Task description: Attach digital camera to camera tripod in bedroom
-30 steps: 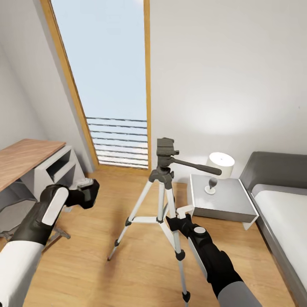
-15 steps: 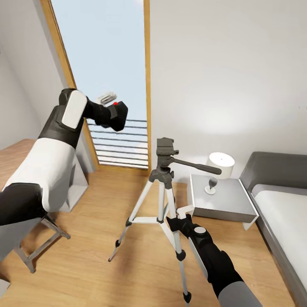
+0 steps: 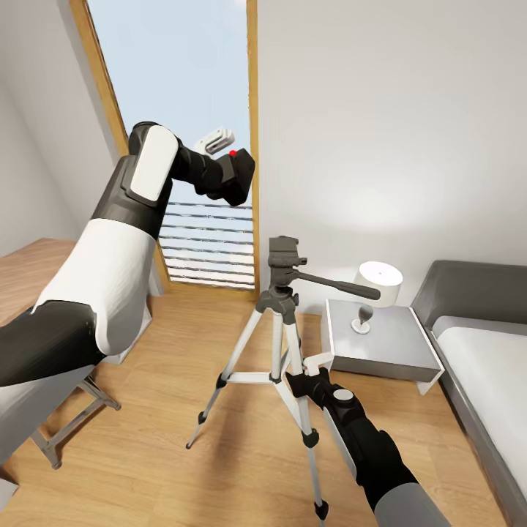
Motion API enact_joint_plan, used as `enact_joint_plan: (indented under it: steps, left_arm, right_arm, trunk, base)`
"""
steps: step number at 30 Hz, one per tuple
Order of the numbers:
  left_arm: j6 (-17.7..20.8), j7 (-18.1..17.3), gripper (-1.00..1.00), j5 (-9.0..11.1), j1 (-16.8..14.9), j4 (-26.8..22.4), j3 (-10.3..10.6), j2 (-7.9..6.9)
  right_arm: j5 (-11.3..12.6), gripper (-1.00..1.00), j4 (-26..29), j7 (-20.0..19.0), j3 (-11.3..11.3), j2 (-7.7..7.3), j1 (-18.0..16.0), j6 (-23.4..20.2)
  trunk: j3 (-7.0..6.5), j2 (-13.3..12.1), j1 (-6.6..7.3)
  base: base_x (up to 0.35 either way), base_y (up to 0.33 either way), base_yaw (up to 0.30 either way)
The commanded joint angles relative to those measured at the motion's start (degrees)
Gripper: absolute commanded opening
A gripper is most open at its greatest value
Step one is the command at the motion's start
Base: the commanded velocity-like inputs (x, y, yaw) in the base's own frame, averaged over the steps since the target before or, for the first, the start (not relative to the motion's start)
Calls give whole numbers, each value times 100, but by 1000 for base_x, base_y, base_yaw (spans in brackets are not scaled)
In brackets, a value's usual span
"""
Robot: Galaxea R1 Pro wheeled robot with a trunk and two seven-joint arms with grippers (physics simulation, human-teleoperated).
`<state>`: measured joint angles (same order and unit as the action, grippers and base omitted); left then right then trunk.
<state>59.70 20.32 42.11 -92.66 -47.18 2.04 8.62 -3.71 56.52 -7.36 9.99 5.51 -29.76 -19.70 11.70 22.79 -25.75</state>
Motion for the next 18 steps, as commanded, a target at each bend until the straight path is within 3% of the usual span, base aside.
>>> enact_joint_plan:
  steps: [1, 13, 18]
  left_arm:
    - [8, 42, -100, 58, -6, 6, 7, 11]
    - [-34, 32, -100, 398, -6, 247, 94, 131]
    - [-47, 25, -100, 332, -6, 176, 106, 126]
  right_arm:
    - [-33, -100, 16, -23, -6, 2, -4, -33]
    - [-30, -100, 13, -20, -6, 23, -4, -33]
    - [-31, -100, 13, -20, -6, 26, -4, -33]
  trunk:
    - [12, 12, -3]
    - [12, 12, -3]
    - [12, 12, -3]
  base:
    - [0, 0, 0]
    - [0, 0, 0]
    - [0, 0, 0]
